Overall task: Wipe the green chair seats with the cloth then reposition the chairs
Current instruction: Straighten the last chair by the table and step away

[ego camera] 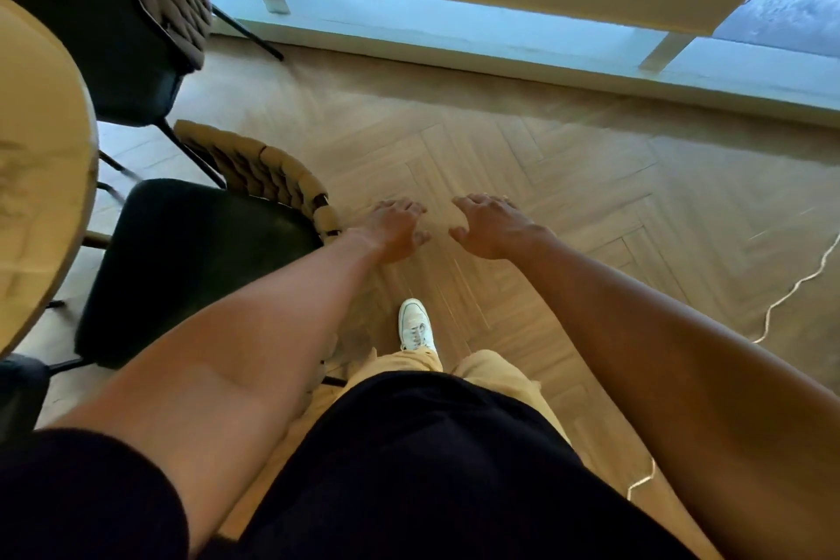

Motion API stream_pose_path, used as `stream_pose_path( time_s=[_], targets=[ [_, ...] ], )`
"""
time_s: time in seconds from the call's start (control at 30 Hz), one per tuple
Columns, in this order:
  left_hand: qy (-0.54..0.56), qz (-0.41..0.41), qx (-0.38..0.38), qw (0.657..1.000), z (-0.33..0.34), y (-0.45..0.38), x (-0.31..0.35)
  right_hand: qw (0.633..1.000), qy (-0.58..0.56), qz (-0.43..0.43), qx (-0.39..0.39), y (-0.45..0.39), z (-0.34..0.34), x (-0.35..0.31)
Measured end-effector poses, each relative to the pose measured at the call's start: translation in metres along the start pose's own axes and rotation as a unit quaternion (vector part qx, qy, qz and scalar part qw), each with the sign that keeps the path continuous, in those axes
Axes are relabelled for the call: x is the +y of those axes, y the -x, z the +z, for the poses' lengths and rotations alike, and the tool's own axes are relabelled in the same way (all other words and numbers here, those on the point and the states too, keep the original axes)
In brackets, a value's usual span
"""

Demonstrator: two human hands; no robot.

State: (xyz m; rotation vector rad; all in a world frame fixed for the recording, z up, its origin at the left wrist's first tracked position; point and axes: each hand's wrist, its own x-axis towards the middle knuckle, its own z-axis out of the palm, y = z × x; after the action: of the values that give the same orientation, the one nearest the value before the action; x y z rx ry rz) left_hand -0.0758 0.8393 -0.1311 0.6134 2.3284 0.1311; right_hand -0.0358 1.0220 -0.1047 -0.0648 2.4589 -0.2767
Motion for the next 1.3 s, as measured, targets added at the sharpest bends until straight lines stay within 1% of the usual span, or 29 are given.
stream_pose_path(
  time_s=[0.13, 0.23, 0.37, 0.47, 0.63, 0.73, 0.83, 1.13, 1.3],
  targets=[
    [0.019, -0.014, 0.018, 1.0, -0.032, -0.013, -0.01, 0.999, 0.033, -0.023, -0.013, -0.036, -0.033, -0.002],
    [0.048, -0.034, 0.037, 0.998, -0.052, -0.03, -0.024, 0.997, 0.051, -0.054, -0.006, -0.067, -0.063, -0.005],
    [0.08, -0.093, 0.059, 0.991, -0.074, -0.056, -0.04, 0.99, 0.095, -0.105, -0.015, -0.116, -0.101, -0.008],
    [0.115, -0.149, 0.084, 0.979, -0.093, -0.072, -0.049, 0.982, 0.121, -0.145, -0.028, -0.16, -0.129, -0.01],
    [0.158, -0.228, 0.091, 0.956, -0.129, -0.101, -0.063, 0.96, 0.167, -0.222, -0.039, -0.225, -0.184, -0.011],
    [0.174, -0.259, 0.12, 0.943, -0.153, -0.117, -0.068, 0.944, 0.203, -0.256, -0.051, -0.257, -0.218, -0.014],
    [0.194, -0.281, 0.146, 0.929, -0.176, -0.13, -0.078, 0.93, 0.227, -0.286, -0.047, -0.287, -0.247, -0.022],
    [0.241, -0.35, 0.162, 0.891, -0.209, -0.141, -0.126, 0.896, 0.26, -0.349, -0.086, -0.358, -0.279, -0.077],
    [0.264, -0.37, 0.164, 0.876, -0.217, -0.16, -0.172, 0.884, 0.271, -0.368, -0.098, -0.408, -0.292, -0.118]
  ],
)
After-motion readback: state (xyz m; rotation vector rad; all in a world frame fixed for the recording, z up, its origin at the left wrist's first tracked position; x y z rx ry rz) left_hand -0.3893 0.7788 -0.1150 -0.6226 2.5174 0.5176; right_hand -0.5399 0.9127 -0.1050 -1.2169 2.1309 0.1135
